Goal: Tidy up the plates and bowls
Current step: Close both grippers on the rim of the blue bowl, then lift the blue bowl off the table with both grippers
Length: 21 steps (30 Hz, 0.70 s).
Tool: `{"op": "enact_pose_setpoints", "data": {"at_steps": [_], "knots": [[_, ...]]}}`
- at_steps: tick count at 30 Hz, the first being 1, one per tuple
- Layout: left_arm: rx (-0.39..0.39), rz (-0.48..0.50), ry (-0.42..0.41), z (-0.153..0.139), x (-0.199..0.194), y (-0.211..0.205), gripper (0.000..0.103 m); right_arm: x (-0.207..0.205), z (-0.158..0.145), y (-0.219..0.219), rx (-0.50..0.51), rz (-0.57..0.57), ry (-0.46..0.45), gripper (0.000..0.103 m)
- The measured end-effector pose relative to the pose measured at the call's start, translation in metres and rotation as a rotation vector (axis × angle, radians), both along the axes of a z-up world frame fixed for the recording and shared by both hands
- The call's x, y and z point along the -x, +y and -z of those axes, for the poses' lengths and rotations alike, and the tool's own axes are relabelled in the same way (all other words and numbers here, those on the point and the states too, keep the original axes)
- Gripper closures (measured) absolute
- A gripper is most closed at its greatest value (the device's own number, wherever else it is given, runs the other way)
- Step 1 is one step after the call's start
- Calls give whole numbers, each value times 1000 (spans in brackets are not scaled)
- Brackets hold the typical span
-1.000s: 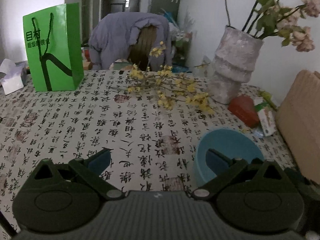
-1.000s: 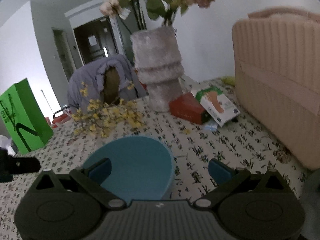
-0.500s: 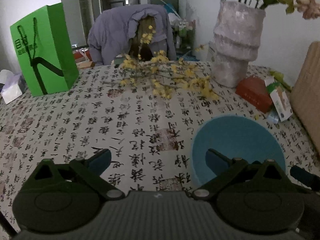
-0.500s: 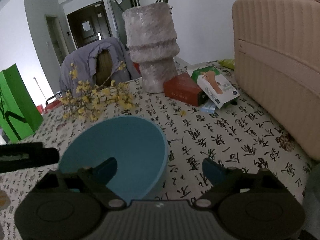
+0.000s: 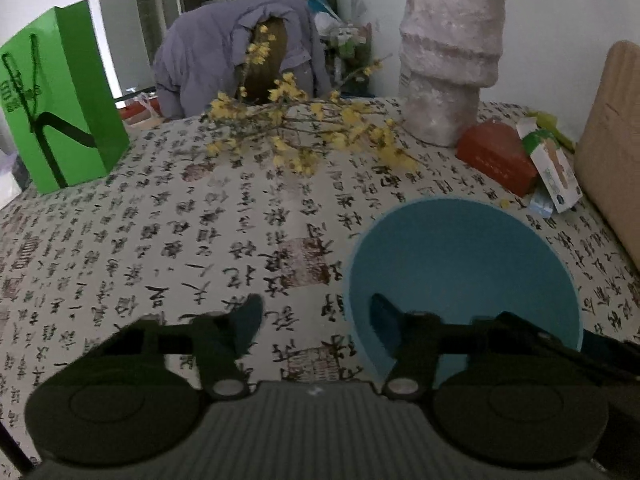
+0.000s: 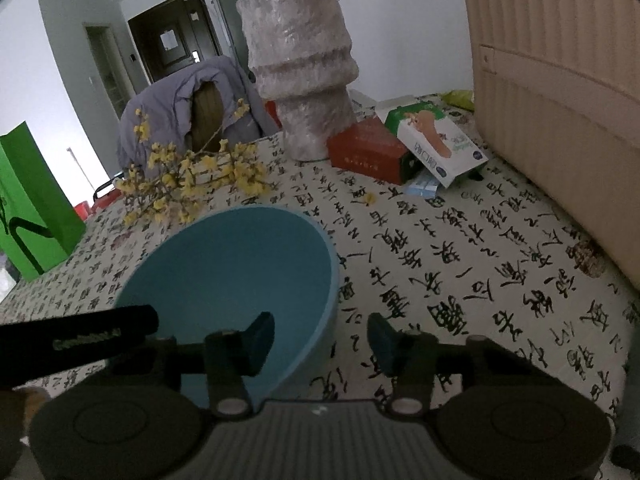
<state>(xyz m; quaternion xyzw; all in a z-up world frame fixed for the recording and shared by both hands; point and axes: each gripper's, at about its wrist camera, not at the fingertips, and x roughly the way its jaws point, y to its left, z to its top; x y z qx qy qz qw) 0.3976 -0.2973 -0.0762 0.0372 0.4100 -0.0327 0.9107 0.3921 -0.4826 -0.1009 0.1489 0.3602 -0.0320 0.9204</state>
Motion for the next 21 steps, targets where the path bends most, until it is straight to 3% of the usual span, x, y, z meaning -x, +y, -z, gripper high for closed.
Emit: {"op": "enact_pose_setpoints", "data": {"at_steps": [1,3,4,6,21], "knots": [[10,16,13,1,-1,-1,61,-1,1,0,-4,1,4,66],[50,47,34,3,-1,0,86,-1,2,-1,-18,2,10,74],[53,50,32,3,0,-1,88,-1,3,-1,-27,0,10,80],[38,54,12,2,2,-4,90,0,3,-1,-35,0,10,85],[-17,71,-69,-3,17,-13,92,1,3,4,-7,4,10,88]]}}
